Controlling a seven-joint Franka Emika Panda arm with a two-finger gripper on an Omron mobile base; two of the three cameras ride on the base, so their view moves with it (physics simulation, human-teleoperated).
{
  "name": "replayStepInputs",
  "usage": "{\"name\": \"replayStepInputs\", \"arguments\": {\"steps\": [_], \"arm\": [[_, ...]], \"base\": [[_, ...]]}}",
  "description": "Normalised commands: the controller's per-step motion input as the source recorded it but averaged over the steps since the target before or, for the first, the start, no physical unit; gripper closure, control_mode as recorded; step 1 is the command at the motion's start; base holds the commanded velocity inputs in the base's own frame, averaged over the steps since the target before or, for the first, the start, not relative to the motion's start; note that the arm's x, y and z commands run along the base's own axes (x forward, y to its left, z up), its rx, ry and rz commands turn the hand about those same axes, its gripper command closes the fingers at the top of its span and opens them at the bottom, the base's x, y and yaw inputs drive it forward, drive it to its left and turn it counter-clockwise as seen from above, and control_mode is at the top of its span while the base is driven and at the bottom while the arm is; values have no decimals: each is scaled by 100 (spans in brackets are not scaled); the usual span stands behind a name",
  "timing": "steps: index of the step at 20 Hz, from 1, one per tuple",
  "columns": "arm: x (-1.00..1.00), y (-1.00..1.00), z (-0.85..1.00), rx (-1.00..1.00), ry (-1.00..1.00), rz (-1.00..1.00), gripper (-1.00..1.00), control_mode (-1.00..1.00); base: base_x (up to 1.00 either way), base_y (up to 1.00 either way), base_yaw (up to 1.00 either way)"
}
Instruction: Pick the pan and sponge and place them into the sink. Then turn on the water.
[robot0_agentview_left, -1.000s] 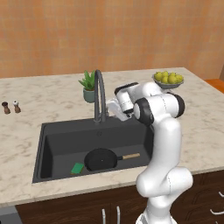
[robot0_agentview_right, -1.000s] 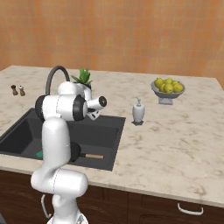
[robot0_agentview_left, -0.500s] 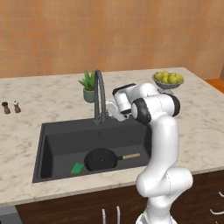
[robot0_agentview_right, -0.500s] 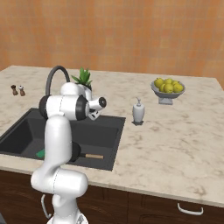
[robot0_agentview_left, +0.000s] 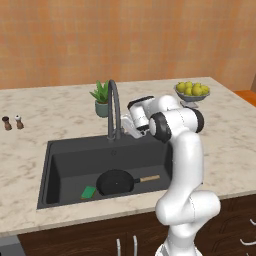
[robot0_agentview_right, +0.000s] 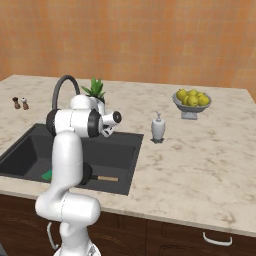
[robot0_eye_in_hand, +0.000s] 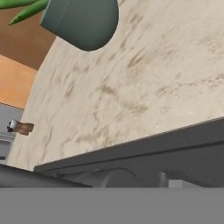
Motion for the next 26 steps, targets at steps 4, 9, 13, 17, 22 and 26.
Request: {"name": "replayStepInputs", "arguments": {"steps": [4, 9, 13, 17, 22, 26], "arm": [[0, 0, 0, 0, 0, 0, 100, -100], [1, 0, -2, 12, 0, -2, 100, -100], [0, -10, 0, 36, 0, -12, 100, -100], [0, -12, 0, 37, 0, -17, 100, -100], [0, -8, 0, 27, 0, -21, 100, -100], [0, -2, 0, 19, 0, -20, 100, -100]], "base": [[0, 0, 0], [0, 0, 0], [0, 0, 0], [0, 0, 0], [0, 0, 0], [0, 0, 0]]}}
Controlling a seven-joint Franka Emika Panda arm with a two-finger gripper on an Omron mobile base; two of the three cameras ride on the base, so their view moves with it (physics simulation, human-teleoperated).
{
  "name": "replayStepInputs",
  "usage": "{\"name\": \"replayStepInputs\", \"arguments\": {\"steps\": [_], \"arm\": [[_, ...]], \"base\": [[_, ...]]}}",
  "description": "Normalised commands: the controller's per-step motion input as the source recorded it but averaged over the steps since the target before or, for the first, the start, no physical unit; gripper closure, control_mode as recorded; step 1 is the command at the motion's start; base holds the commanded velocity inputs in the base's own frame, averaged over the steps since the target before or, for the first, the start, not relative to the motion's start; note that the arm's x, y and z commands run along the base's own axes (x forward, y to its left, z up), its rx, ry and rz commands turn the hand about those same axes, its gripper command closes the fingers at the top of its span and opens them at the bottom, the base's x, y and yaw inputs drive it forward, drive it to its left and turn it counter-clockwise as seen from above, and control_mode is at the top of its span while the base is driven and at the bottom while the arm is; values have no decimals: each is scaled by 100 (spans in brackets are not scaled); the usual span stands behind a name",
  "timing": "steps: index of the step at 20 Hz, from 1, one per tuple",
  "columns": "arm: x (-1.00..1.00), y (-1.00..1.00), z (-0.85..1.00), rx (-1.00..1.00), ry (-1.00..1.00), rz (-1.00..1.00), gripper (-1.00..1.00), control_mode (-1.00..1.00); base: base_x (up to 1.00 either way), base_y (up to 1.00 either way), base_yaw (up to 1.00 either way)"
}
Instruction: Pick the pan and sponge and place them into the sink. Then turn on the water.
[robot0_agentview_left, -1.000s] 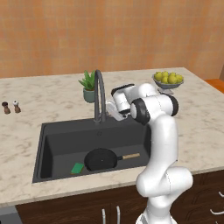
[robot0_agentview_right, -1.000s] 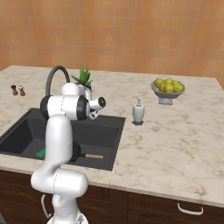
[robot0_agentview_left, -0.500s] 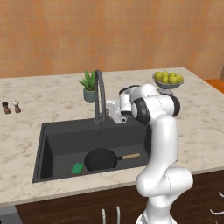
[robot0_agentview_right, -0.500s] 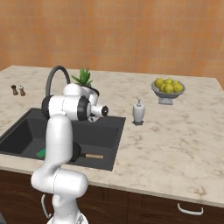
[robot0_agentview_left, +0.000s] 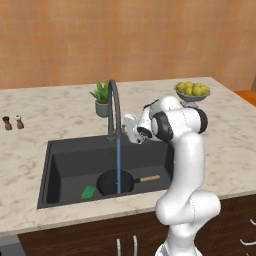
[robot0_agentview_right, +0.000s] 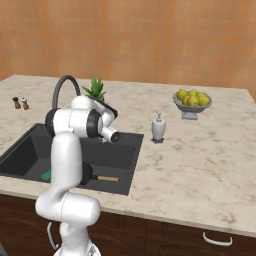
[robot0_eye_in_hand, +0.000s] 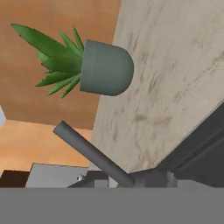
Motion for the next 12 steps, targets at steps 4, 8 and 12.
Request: {"name": "replayStepInputs", "arguments": {"steps": [4, 8, 12], "arm": [[0, 0, 0, 10, 0, -16, 100, -100], [0, 0, 0, 0, 5, -1, 100, -100], [0, 0, 0, -1, 5, 0, 100, -100]], "base": [[0, 0, 0], [0, 0, 0], [0, 0, 0]]}}
